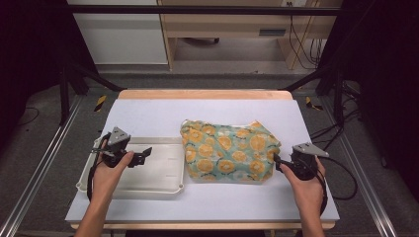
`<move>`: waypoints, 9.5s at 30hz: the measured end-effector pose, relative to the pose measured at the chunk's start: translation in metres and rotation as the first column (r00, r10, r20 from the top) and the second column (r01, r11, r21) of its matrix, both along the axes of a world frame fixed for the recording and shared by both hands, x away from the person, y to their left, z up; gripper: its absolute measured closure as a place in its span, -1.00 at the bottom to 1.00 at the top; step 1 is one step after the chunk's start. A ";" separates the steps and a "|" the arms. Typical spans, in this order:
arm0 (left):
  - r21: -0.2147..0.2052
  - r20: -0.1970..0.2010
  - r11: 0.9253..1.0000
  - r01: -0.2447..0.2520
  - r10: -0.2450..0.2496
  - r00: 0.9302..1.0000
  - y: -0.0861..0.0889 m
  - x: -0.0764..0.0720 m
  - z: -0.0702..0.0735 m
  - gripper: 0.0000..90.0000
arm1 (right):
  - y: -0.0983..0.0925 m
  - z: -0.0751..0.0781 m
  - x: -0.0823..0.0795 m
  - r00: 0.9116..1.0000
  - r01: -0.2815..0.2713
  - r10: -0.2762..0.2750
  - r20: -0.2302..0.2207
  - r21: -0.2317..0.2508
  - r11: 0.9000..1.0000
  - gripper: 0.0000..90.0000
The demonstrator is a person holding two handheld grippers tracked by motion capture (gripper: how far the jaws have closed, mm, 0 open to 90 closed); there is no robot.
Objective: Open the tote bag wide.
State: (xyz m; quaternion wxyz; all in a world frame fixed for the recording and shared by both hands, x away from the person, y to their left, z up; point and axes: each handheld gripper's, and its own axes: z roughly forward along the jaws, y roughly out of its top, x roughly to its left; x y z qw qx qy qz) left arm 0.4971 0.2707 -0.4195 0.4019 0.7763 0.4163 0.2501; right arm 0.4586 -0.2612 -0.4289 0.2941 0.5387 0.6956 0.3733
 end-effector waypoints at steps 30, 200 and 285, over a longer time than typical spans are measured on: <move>-0.030 -0.001 0.999 0.021 -0.021 1.000 -0.004 0.000 0.001 -0.86 | 0.053 0.029 0.120 0.948 -0.267 0.238 -0.211 -0.123 0.956 -0.52; 0.048 -0.078 0.888 0.456 -0.452 0.889 -0.119 -0.050 -0.002 0.96 | 0.078 0.029 0.005 0.939 -0.342 0.339 -0.062 -0.054 0.938 -0.34; 0.001 0.087 0.932 0.362 -0.361 0.929 -0.105 -0.040 0.026 0.95 | 0.095 -0.021 -0.072 0.860 -0.507 0.507 -0.059 0.023 0.862 0.30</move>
